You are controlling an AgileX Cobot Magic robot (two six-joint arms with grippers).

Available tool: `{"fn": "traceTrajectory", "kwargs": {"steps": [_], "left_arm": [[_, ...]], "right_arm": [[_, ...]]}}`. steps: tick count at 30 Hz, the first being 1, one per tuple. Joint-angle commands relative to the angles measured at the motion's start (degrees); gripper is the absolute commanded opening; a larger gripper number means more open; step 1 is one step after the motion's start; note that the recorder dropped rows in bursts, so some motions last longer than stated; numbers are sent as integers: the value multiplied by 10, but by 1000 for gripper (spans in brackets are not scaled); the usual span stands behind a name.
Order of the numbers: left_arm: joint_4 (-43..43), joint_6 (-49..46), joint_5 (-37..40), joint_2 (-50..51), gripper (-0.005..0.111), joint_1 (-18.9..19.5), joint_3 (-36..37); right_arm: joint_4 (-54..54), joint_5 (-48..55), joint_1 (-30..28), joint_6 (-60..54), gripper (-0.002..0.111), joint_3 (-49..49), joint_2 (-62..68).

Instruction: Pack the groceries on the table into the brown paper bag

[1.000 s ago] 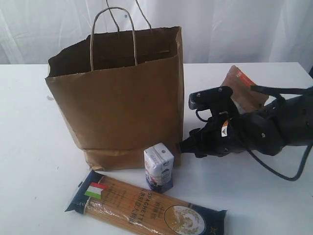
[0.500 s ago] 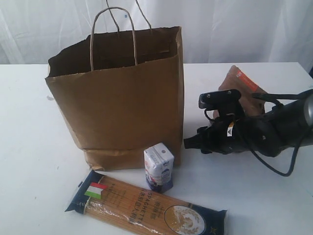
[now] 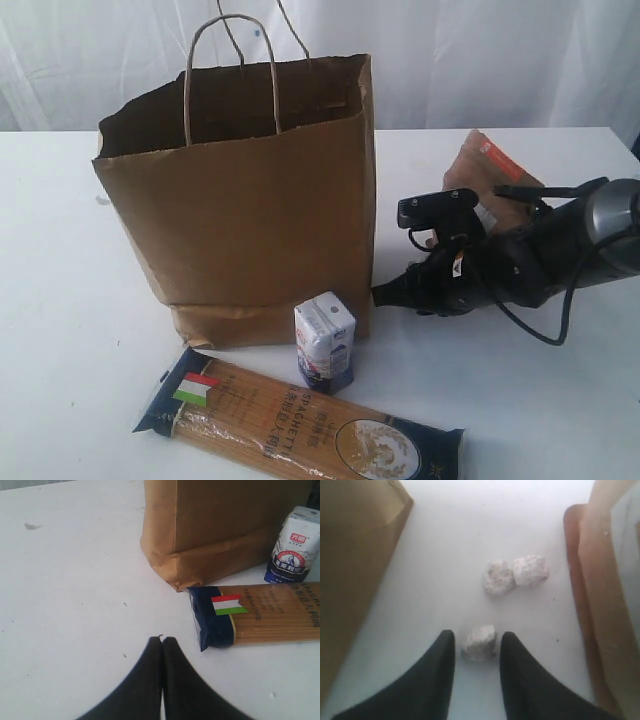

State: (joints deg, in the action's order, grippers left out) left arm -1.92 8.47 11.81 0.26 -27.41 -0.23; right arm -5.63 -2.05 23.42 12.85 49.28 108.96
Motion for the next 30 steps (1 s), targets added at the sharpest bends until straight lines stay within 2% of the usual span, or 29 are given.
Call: {"fn": "traceTrajectory", "kwargs": {"steps": [1, 6, 11, 20, 30], "left_arm": [[1, 5, -2, -3, 0, 1, 2], [1, 5, -2, -3, 0, 1, 2], [1, 5, -2, -3, 0, 1, 2], [1, 5, -2, -3, 0, 1, 2], [1, 5, -2, -3, 0, 1, 2]], "right_arm": [[-1, 28, -3, 0, 19, 0, 2], [-1, 20, -3, 0, 13, 0, -15], [-3, 50, -1, 0, 12, 0, -72], [-4, 161, 24, -30, 12, 0, -230], [-4, 160, 65, -35, 11, 5, -404]]}}
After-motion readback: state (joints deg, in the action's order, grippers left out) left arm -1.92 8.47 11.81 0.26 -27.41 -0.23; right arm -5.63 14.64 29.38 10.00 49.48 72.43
